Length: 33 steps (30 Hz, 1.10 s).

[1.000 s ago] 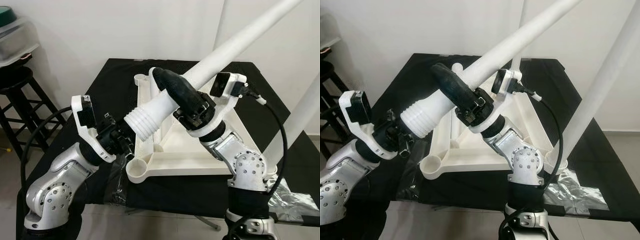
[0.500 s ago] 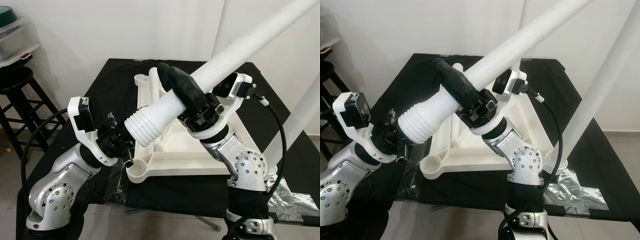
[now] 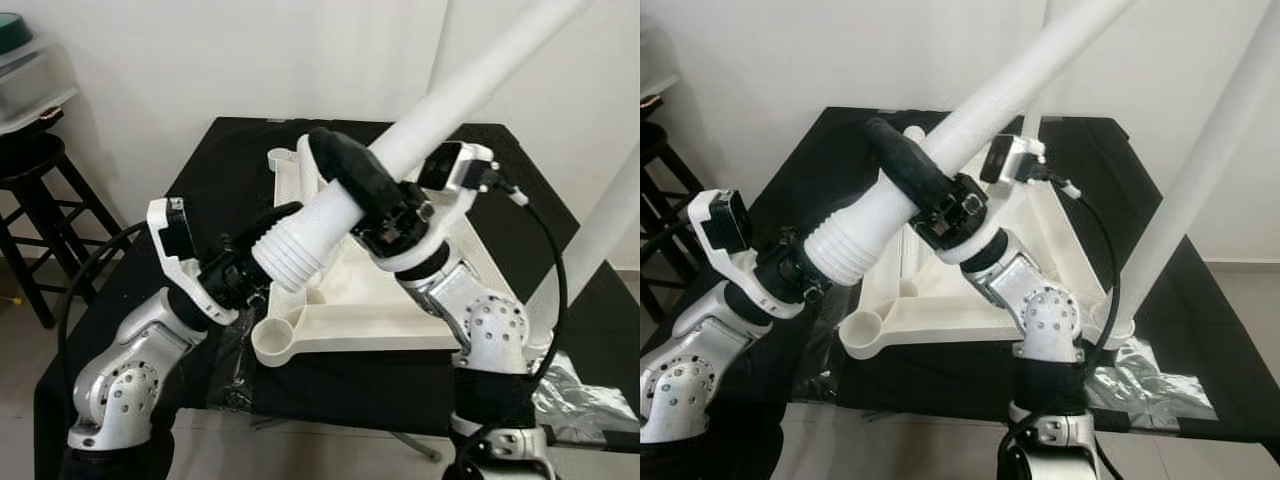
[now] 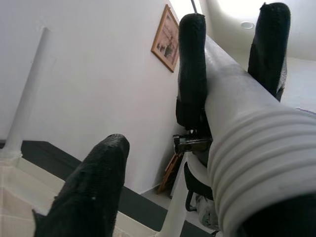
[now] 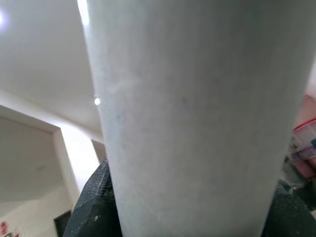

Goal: Building children table

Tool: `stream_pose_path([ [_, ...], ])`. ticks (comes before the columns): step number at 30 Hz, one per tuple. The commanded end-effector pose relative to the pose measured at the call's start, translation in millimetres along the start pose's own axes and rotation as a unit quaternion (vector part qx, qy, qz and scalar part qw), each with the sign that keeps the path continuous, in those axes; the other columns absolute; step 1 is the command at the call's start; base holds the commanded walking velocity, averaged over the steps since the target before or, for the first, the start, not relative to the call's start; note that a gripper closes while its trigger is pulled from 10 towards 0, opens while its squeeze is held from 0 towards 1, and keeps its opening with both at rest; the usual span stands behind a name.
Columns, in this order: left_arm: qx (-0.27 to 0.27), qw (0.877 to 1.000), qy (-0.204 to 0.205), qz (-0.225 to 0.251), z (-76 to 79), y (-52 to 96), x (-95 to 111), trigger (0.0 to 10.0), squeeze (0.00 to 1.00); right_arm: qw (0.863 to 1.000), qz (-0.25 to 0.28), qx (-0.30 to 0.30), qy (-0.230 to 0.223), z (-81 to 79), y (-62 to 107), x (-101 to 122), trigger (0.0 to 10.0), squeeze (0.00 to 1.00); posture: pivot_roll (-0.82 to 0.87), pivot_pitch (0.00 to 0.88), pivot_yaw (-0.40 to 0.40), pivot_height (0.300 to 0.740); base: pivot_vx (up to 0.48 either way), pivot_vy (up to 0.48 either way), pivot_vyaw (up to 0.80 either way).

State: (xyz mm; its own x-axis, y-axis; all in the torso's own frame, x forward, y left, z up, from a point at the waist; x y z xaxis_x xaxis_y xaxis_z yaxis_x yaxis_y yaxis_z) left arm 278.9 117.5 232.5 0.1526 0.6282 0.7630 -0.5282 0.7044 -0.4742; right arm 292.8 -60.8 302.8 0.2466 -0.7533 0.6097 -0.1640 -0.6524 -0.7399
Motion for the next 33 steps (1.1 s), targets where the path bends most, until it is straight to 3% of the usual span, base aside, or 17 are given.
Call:
stream_pose_path([
  [1,0.079,0.996,0.016,-0.023,-26.5,21.4,-9.7,10.0,1.0,0.998,0.019,0.046,0.025,-14.3,-12.1,13.0,0.0,0.0,0.0,0.03,-0.024,0.74,0.0,0.0,0.0],
  [2,0.104,0.994,0.031,-0.033,-36.5,40.8,-15.5,10.0,1.0,0.998,0.025,0.04,0.038,-11.8,-13.3,21.9,0.0,0.0,0.0,0.032,-0.023,0.74,0.0,0.0,0.0],
  [4,0.104,0.994,0.031,-0.033,-36.5,40.8,-15.5,10.0,1.0,0.998,0.025,0.04,0.038,-11.8,-13.3,21.9,0.0,0.0,0.0,0.032,-0.023,0.74,0.0,0.0,0.0],
  [6,0.144,0.988,0.048,-0.039,-48.5,69.1,-21.7,10.0,1.0,0.997,0.033,0.028,0.058,-7.5,-13.6,33.8,0.0,0.0,0.0,0.033,-0.026,0.74,0.0,0.0,0.0],
  [7,0.154,0.986,0.051,-0.038,-51.2,75.8,-22.3,10.0,1.0,0.997,0.034,0.024,0.063,-5.9,-13.2,36.6,0.0,0.0,0.0,0.034,-0.027,0.74,0.0,0.0,0.0],
  [15,0.189,0.981,0.034,-0.028,-61.3,85.3,-18.0,10.0,1.0,0.996,0.023,-0.011,0.091,4.7,-12.3,37.6,0.0,0.0,0.0,0.034,-0.025,0.74,0.0,0.0,0.0],
  [17,0.247,0.969,-0.013,-0.001,-77.3,88.6,-2.9,10.0,1.0,0.986,-0.032,-0.079,0.144,25.6,-10.4,26.4,0.0,0.0,0.0,0.037,-0.026,0.74,0.0,0.0,0.0],
  [18,0.282,0.958,-0.043,0.015,-85.5,88.8,6.8,10.0,0.04,0.975,-0.067,-0.115,0.179,37.1,-7.9,17.6,0.0,0.0,0.0,0.037,-0.026,0.74,0.0,0.0,0.0],
  [21,0.302,0.951,-0.062,0.025,-90.2,89.2,12.9,10.0,0.04,0.966,-0.09,-0.135,0.201,43.9,-6.1,12.0,0.0,0.0,0.0,0.037,-0.026,0.74,0.0,0.0,0.0],
  [22,0.325,0.942,-0.077,0.041,-94.5,86.7,19.6,10.0,0.0,0.957,-0.117,-0.148,0.221,48.7,-3.8,3.4,0.0,0.0,0.0,0.039,-0.022,0.74,0.0,0.0,0.0],
  [23,0.339,0.935,-0.093,0.047,-96.9,82.9,23.1,10.0,0.0,0.946,-0.143,-0.164,0.241,54.1,-1.4,-4.3,2.5,0.0,0.0,0.04,-0.021,0.74,0.0,0.0,0.0],
  [24,0.35,0.929,-0.114,0.041,-98.1,76.9,23.1,10.0,0.0,0.937,-0.163,-0.174,0.255,58.0,0.9,-11.0,10.0,0.0,-0.01,0.04,-0.018,0.74,0.0,0.0,0.0],
  [28,0.358,0.923,-0.142,0.026,-98.2,67.3,20.0,10.0,0.0,0.922,-0.191,-0.19,0.278,64.3,5.1,-19.3,10.0,0.0,-0.01,0.039,-0.017,0.74,0.0,0.0,0.0],
  [29,0.356,0.921,-0.155,0.013,-96.4,60.6,15.1,10.0,0.0,0.909,-0.213,-0.205,0.295,69.6,9.2,-23.8,10.0,0.0,-0.01,0.04,-0.016,0.74,0.0,0.0,0.0],
  [30,0.356,0.921,-0.155,0.013,-96.4,60.6,15.1,10.0,0.0,0.909,-0.213,-0.205,0.295,69.6,9.2,-23.8,10.0,0.0,-0.01,0.04,-0.016,0.74,0.0,0.0,0.0],
  [33,0.348,0.92,-0.178,-0.015,-92.6,47.7,2.1,10.0,0.0,0.889,-0.236,-0.232,0.316,78.7,17.4,-29.5,10.0,0.0,-0.01,0.04,-0.015,0.74,0.0,0.0,0.0],
])
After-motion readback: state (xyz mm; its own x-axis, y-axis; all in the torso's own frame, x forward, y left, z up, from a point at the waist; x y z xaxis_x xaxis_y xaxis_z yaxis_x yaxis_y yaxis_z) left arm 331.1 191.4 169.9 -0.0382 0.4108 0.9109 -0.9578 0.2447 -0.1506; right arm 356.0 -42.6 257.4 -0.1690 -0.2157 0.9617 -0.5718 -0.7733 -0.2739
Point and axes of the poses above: a point about 5 cm out from each wrist's last joint towards the gripper, its own y axis pointing back from the gripper into the wrist, its own x axis along the axis of the wrist's last joint, z = x × y, the point moved 3 cm from there along -y, pointing out of the wrist towards the gripper, and after that the axes turned 9 degrees about y, right-handed, at the moved point
